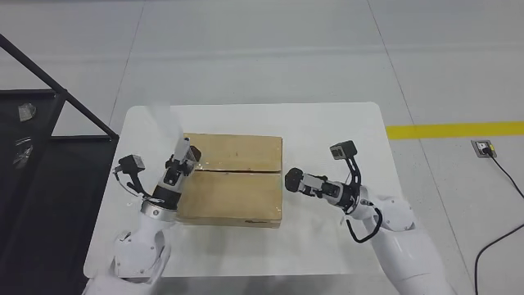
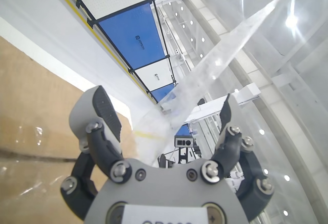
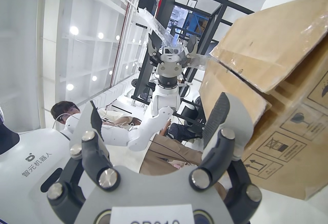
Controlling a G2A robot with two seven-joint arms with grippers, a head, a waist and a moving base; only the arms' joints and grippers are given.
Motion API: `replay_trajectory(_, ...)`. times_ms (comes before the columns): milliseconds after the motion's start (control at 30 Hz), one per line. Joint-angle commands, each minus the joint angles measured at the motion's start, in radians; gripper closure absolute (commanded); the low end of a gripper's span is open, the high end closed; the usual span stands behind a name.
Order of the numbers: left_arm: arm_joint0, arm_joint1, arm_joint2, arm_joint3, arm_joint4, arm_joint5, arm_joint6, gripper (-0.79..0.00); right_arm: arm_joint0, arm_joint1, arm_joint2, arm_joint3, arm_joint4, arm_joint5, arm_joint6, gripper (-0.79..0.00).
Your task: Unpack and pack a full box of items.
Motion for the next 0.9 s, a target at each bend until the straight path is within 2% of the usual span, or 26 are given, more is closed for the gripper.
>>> replay_trajectory(0,-0.011,-0.005,0.02,0.01,0.02,0.006,0.006,-0.785,-0.01,0.004,0.006,-0.007,0.001,-0.001,-0.001,-0.785)
replay_trajectory(333,-0.053,-0.026,0.09,0.057,0.083,0.021,0.014,-0.785,-0.047,0.021,0.027,-0.035,0.015,-0.007,-0.005,-0.785)
replay_trajectory(567,-0.049,-0.036,0.105,0.05,0.101,0.014,0.015,-0.785,-0.048,0.027,0.021,-0.03,0.028,-0.013,-0.007,-0.785)
replay_trajectory(733,-0.018,-0.034,0.061,-0.005,0.061,-0.009,0.015,-0.785,-0.028,0.027,-0.011,-0.032,0.059,-0.013,0.047,-0.785)
replay_trajectory(867,0.032,-0.026,-0.035,-0.083,-0.072,-0.024,-0.021,-0.785,0.007,0.025,-0.061,-0.05,0.083,0.021,0.093,-0.785)
